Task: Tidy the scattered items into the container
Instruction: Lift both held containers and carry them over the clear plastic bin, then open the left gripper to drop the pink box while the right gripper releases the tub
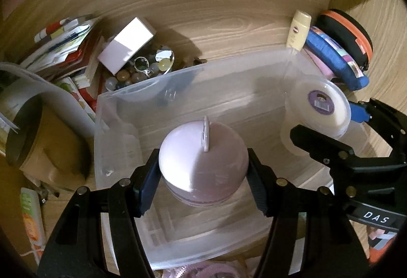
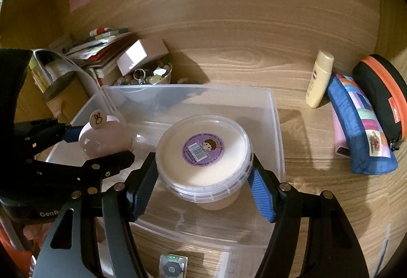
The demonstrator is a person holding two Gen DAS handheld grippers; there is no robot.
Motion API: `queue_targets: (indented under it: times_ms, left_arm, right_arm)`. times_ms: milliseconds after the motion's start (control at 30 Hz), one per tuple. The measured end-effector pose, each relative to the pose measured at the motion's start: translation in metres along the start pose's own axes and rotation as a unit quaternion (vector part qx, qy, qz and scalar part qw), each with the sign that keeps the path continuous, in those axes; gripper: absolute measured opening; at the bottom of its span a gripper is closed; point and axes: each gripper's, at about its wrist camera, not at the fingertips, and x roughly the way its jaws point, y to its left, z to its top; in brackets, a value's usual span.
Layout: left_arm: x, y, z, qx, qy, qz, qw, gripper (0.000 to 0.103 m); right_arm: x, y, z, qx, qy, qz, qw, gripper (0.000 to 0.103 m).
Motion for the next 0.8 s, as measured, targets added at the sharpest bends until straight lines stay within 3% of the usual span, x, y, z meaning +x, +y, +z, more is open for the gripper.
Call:
queue_targets:
  times_ms: [200, 400, 800]
  left_arm:
    - [0.009, 0.006, -0.002, -0.006, 0.019, -0.012, 0.9997, 0.063]
    - [0.006, 0.01, -0.005, -0.006, 0.012, -0.005, 0.9999, 0.063]
    - [0.004, 0.013, -0.004, -0.012, 0.004, 0.0, 0.9999, 0.075]
  right_arm:
    - [0.006, 0.004, -0.002, -0.012, 0.011, -0.007, 1.0, 0.065]
    - [0.01, 0.006, -0.003, -0.023, 0.022, -0.006, 0.999, 0.065]
    - [0.01, 0.004, -0.003, -0.031, 0.031, -0.005, 0.999, 0.066]
